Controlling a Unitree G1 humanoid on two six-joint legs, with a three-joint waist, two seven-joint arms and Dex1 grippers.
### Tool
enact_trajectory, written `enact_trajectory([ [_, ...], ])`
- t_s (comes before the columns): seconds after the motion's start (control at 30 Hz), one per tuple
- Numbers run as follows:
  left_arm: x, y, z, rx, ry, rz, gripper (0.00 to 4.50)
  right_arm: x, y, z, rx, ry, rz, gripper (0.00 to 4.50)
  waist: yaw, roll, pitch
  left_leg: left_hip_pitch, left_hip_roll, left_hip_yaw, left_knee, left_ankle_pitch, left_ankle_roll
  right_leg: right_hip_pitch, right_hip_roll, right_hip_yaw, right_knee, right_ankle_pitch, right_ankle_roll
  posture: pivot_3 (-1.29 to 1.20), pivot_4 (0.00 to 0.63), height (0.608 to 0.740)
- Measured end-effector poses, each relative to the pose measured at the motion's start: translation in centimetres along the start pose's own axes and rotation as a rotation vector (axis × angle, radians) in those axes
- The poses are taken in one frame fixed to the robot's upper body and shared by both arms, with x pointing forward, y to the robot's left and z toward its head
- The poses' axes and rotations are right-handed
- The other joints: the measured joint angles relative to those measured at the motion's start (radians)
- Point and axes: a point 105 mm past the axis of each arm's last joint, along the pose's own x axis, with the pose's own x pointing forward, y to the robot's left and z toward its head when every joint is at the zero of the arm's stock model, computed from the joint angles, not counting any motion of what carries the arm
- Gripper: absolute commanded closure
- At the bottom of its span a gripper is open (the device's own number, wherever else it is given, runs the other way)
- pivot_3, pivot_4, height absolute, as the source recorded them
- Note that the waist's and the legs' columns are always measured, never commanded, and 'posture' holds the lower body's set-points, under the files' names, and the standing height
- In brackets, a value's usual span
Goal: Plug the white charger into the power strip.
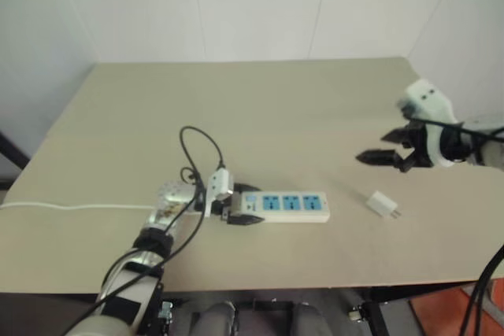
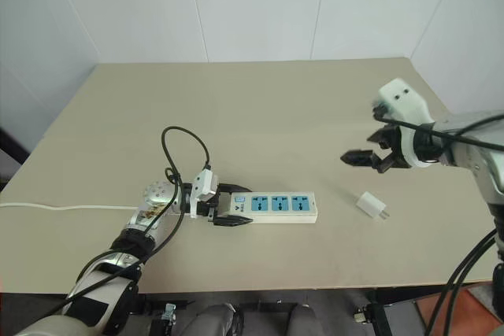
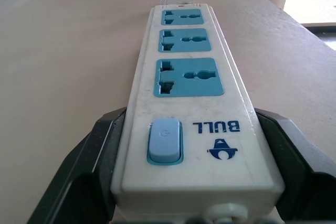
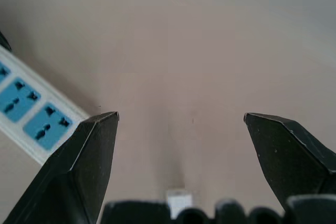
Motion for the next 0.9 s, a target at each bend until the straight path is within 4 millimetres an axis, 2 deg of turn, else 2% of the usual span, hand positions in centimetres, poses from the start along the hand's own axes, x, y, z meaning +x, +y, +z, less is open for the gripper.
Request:
enact_trajectory([
  [0.33,0.0,0.2,0.4,0.044,0.049,-0.022,1.20,3.2,-0.7,-3.4,-0.052,0.325,0.028,0.00,-0.003,0.001,0.000,-0.009,-0.001,0.001,0.008,0.000,0.000,-0.010,0.000,0.002,0.005,0.001,0.001,0.00,0.150,0.740],
  [0.6,0.0,0.2,0.4,0.032,0.055,-0.018,1.20,4.2,-1.1,-4.0,-0.103,0.378,0.049,0.00,-0.004,0.001,0.000,-0.009,-0.001,0.001,0.009,0.000,0.000,-0.010,0.000,0.002,0.005,0.001,0.001,0.00,0.150,0.740],
  [0.9,0.0,0.0,0.4,0.009,0.059,-0.024,1.20,5.9,-0.1,-5.8,-0.145,0.449,0.106,0.00,-0.005,0.001,-0.001,-0.009,-0.001,0.001,0.010,0.000,0.000,-0.011,0.000,0.002,0.005,0.001,0.001,0.00,0.150,0.740],
])
